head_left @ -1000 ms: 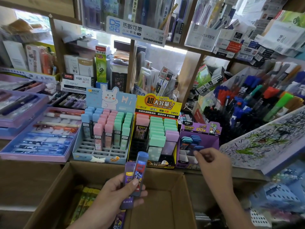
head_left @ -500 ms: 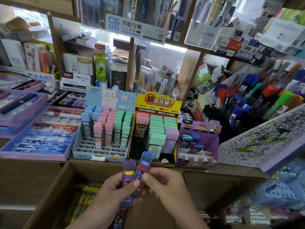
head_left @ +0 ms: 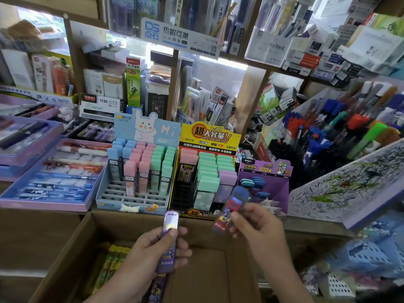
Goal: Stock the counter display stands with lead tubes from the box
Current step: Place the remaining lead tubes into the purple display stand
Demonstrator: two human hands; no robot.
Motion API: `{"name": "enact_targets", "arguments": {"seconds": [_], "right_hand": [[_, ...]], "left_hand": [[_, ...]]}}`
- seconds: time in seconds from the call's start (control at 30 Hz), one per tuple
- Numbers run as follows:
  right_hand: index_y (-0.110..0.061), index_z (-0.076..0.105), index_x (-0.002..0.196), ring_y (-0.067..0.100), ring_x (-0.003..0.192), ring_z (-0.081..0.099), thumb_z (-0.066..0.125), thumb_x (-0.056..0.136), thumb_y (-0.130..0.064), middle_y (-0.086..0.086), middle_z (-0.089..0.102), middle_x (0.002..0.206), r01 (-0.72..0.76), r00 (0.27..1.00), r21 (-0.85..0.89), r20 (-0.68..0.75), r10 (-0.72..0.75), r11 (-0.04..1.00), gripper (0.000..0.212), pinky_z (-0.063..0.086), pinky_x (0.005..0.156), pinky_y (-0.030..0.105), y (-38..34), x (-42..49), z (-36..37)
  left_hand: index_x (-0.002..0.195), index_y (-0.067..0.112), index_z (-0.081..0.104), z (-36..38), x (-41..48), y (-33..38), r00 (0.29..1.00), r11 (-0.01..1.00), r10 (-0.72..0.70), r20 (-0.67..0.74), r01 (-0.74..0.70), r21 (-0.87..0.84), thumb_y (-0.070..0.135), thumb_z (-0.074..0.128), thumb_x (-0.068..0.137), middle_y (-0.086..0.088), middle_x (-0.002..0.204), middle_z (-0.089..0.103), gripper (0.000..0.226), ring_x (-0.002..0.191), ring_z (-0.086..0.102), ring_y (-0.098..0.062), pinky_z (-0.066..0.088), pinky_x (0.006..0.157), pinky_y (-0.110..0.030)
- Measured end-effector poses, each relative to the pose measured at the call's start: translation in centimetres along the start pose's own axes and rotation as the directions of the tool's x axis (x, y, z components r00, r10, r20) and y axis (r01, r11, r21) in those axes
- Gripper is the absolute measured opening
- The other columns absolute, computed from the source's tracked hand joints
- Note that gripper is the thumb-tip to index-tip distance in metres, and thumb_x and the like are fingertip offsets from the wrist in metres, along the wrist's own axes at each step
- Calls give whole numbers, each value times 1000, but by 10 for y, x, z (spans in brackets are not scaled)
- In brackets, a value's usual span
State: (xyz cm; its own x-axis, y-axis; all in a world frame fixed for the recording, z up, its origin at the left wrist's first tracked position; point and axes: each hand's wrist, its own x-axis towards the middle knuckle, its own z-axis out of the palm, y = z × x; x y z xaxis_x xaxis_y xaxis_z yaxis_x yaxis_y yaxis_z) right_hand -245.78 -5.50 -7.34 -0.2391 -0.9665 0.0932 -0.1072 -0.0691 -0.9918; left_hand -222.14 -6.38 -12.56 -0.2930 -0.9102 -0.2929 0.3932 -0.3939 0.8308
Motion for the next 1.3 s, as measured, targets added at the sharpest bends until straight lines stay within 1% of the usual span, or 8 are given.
{"name": "enact_targets", "arguments": {"seconds": [0.1, 0.27, 0.57, 0.8, 0.9, 1.0, 1.17, 1.3], "right_hand": [[-10, 75, 98, 20, 68, 72, 71, 90, 1, 9, 77, 83, 65, 994, -121, -79, -75, 990, 15, 59, 61, 23, -4, 10, -29], [-15, 73, 96, 17, 71, 74, 71, 90, 1, 4, 77, 80, 86, 980, -249, -156, -127, 965, 17, 58, 64, 17, -4, 25, -67], [-9, 72, 95, 15, 72, 75, 68, 93, 4, 3, 77, 80, 178, 965, -335, -125, -230, 925, 14, 59, 65, 17, -4, 51, -74], [-22, 71, 90, 12, 72, 75, 73, 93, -9, -4, 76, 76, 88, 972, -515, -143, -188, 852, 14, 64, 69, 38, 10, 69, -71], [-34, 67, 84, -2, 70, 70, 77, 90, -17, -13, 73, 78, 71, 966, -607, -155, -205, 792, 21, 61, 68, 27, 15, 72, -68], [-38, 63, 78, -4, 72, 66, 80, 88, -23, -18, 70, 77, 60, 962, -665, -161, -222, 744, 24, 52, 62, 18, 17, 73, -64], [-33, 66, 77, -1, 71, 65, 82, 87, -29, -18, 69, 74, 6, 961, -731, -185, -205, 683, 19, 48, 59, 22, 22, 75, -63], [-29, 68, 76, 0, 70, 64, 83, 85, -29, -16, 68, 72, -3, 957, -739, -198, -213, 674, 18, 47, 58, 23, 23, 75, -62]], "left_hand": [[107, 8, 78, -2, 2, 0, 1000, 1000, 3, -12, -3, 5, 26, 66, 85, -26, 94, 74, 31, 87, 76, -37, 64, 67, -37], [117, 6, 68, -6, 4, -3, 998, 1000, 19, -56, -17, 26, 22, 64, 92, -28, 95, 75, 30, 88, 77, -39, 63, 63, -35], [113, 2, 67, -10, 7, -7, 998, 997, 22, -63, -18, 69, 15, 58, 100, -27, 94, 75, 20, 87, 77, -40, 62, 60, -33], [112, 0, 67, -12, 7, -9, 998, 997, 31, -58, -26, 78, 13, 57, 101, -27, 93, 75, 20, 86, 76, -41, 63, 62, -35], [112, 1, 67, -12, 7, -9, 998, 997, 31, -50, -27, 77, 14, 57, 101, -27, 93, 75, 20, 88, 76, -42, 62, 63, -35], [111, 0, 68, -12, 6, -8, 998, 997, 37, -44, -34, 71, 14, 58, 100, -28, 92, 75, 20, 88, 76, -42, 62, 63, -34], [108, 2, 71, -10, 6, -7, 999, 998, 34, -41, -32, 54, 18, 63, 94, -28, 93, 74, 23, 88, 76, -41, 62, 63, -33], [95, 14, 78, -8, 5, -6, 999, 998, 35, -31, -33, 59, 25, 68, 85, -23, 92, 75, 19, 88, 77, -37, 61, 64, -31]]}}
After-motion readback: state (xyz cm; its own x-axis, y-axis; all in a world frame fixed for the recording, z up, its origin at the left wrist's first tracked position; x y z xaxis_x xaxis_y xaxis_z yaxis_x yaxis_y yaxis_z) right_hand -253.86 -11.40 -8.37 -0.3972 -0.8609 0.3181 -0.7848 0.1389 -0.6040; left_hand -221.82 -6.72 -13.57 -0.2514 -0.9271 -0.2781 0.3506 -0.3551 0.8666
